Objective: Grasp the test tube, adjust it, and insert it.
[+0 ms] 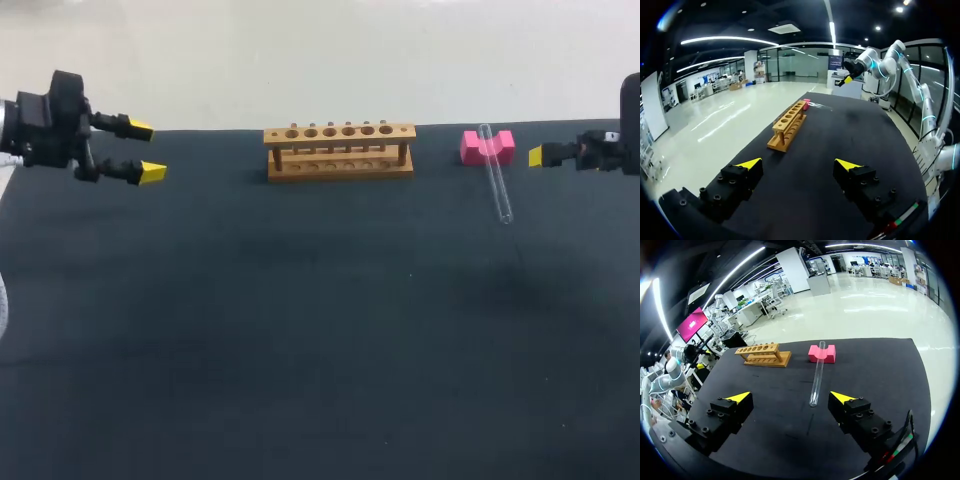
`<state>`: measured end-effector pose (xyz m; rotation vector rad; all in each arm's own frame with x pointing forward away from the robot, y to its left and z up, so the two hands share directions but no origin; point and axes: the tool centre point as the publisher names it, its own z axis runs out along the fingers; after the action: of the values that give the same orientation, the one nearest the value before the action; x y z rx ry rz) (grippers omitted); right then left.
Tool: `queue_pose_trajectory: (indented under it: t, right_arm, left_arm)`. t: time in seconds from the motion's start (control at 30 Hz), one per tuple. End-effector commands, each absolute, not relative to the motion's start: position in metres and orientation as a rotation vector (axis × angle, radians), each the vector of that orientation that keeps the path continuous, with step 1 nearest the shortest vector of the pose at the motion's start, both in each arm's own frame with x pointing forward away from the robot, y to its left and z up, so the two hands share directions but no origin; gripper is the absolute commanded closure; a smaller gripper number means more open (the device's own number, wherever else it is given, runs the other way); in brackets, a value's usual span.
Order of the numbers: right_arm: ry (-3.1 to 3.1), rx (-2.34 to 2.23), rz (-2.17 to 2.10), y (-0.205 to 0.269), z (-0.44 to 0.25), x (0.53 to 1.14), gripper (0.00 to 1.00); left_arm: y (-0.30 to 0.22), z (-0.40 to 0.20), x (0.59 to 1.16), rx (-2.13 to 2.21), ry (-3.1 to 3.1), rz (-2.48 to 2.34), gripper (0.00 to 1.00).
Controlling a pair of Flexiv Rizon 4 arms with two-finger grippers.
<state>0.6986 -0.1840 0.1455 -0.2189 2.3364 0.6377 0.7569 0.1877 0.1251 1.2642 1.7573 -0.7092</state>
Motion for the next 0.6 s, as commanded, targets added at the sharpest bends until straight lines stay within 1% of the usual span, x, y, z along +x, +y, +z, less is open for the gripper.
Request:
queue_pose_trajectory:
  t: [0.03,0.6]
  right_arm:
    - [2.339,-0.215,0.626,-0.183,0.146,0.697,0.0]
    - [2.339,-0.215,0.626,-0.183,0.146,0.697,0.0]
  left_arm:
    - [0.184,0.116,0.774,1.345,1.698,-0.816,0.0]
    - [0.159,0.102,0.803,1.328,1.646,-0.851,0.0]
